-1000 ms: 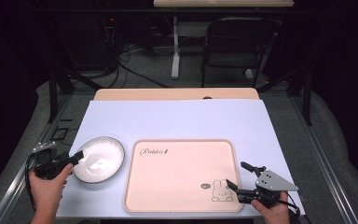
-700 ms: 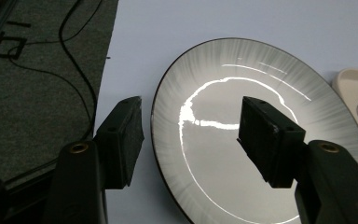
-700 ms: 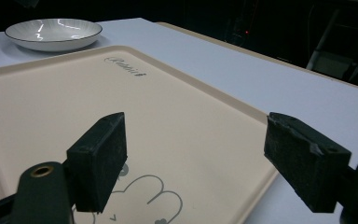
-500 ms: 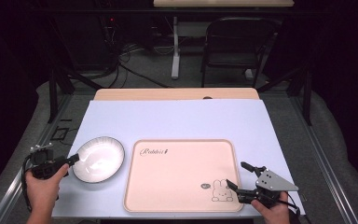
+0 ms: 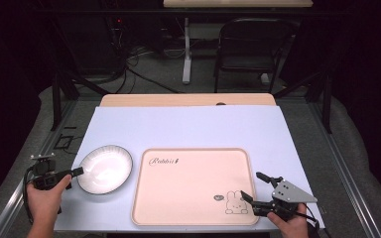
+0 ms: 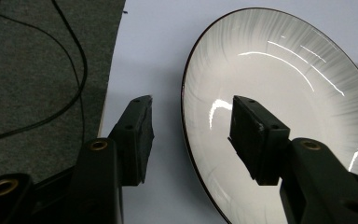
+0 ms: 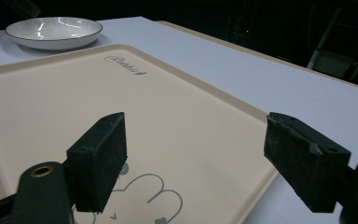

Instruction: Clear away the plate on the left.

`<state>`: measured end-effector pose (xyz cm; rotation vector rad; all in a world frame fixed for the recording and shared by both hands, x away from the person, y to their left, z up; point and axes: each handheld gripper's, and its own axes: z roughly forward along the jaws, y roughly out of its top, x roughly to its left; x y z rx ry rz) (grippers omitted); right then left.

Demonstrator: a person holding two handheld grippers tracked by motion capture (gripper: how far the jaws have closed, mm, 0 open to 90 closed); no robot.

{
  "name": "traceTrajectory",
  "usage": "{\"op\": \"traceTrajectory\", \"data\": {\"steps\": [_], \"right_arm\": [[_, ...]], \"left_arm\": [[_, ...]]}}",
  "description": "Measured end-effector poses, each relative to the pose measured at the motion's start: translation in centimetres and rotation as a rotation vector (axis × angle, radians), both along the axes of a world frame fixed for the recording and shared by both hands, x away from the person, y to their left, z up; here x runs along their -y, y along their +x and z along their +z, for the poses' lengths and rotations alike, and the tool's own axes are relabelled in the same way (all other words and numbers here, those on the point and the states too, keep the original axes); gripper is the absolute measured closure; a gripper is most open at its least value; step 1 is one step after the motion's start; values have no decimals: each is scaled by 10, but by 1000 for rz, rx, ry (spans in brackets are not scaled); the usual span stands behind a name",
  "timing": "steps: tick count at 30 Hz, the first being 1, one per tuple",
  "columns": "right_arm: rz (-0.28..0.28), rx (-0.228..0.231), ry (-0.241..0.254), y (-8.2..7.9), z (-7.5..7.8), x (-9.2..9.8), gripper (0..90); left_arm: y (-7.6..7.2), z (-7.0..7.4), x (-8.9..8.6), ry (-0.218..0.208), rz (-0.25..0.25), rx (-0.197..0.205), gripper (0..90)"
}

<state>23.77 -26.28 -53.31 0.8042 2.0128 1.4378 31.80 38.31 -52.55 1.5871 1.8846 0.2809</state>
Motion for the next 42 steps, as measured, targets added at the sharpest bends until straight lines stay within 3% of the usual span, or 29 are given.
{"op": "traceTrajectory", "data": {"steps": [9, 33, 42], "right_arm": [[1, 0, -1, 0, 0, 0, 206], [2, 1, -4, 0, 0, 0, 207], [2, -1, -5, 1, 0, 0, 207]], "left_arm": [[6, -8, -2, -52, 3, -56, 547], [19, -17, 5, -132, -23, -118, 586], [22, -17, 5, -129, -18, -127, 609]]}}
